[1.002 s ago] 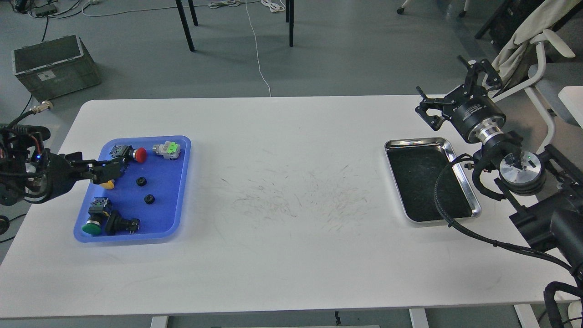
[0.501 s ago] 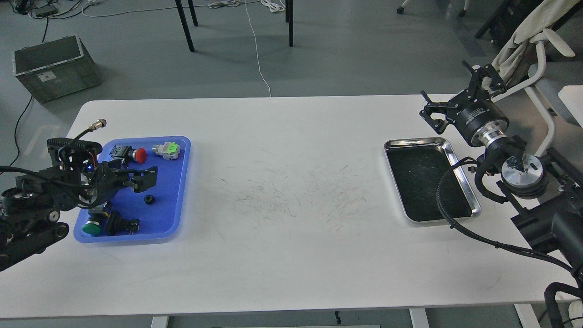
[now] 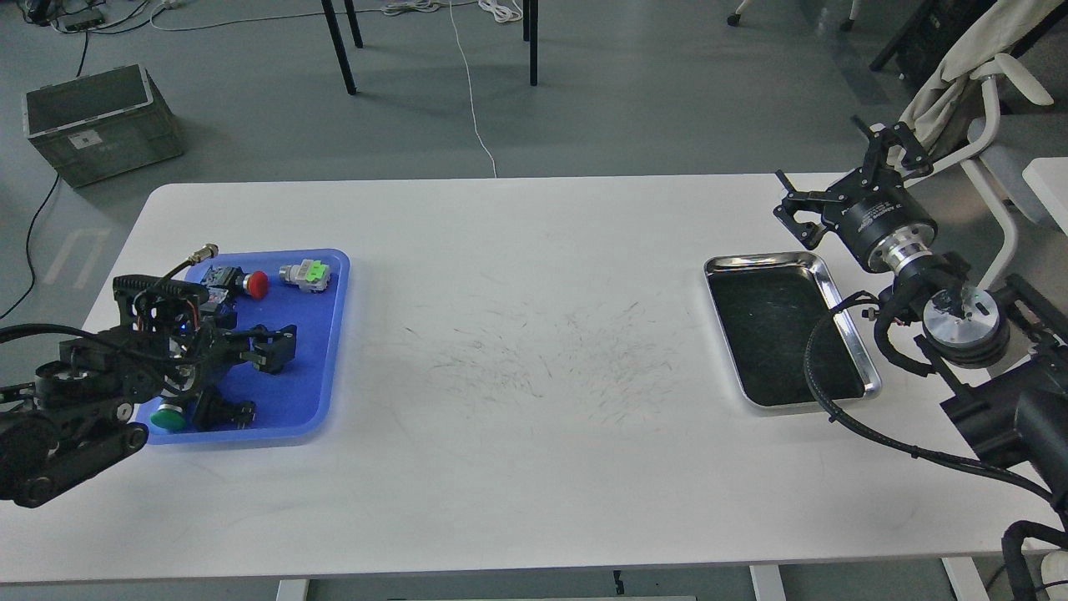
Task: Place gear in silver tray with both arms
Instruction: 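Lower the left gripper into the blue tray and grasp a black gear, then carry the black gear with the left gripper to the table center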
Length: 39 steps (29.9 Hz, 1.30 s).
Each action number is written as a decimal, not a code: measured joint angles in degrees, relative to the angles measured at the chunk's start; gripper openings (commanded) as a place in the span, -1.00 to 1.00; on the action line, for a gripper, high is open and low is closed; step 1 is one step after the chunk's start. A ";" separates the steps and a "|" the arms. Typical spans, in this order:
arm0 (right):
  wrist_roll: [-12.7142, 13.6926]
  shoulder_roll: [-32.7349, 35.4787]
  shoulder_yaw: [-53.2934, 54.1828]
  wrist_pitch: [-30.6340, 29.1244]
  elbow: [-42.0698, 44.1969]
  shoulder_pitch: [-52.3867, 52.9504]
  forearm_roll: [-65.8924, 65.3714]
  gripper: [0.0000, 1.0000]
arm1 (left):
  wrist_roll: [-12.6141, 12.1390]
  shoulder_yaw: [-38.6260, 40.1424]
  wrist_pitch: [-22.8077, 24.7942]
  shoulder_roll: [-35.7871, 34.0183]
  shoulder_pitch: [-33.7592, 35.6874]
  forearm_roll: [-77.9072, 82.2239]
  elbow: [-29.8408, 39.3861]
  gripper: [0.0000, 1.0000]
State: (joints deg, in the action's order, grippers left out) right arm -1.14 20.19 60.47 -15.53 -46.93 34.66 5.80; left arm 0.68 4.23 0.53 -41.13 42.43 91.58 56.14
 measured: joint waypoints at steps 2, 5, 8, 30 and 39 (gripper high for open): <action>-0.02 0.01 -0.01 -0.02 -0.03 -0.02 0.00 1.00 | 0.04 0.05 -0.04 0.32 -0.04 0.00 -0.46 0.60; -0.08 0.02 -0.04 -0.16 -0.08 -0.03 0.00 1.00 | 0.40 0.07 -0.04 0.92 -0.06 -0.02 -1.54 0.47; -0.09 0.03 -0.05 -0.24 -0.09 -0.03 -0.07 1.00 | 0.91 0.07 -0.04 1.48 -0.12 -0.02 -2.97 0.44; -0.10 0.11 -0.11 -0.32 0.00 -0.43 -0.18 1.00 | 1.24 -0.03 0.14 2.48 -0.86 0.17 -4.62 -0.82; -0.04 0.19 -0.11 -0.29 0.00 -0.56 -0.18 1.00 | 1.36 0.65 0.57 -2.13 1.86 -0.27 0.75 -0.82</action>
State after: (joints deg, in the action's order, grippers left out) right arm -1.17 20.38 60.37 -15.82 -46.94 34.10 5.62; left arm 2.04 4.87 1.10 -43.26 44.29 91.31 56.88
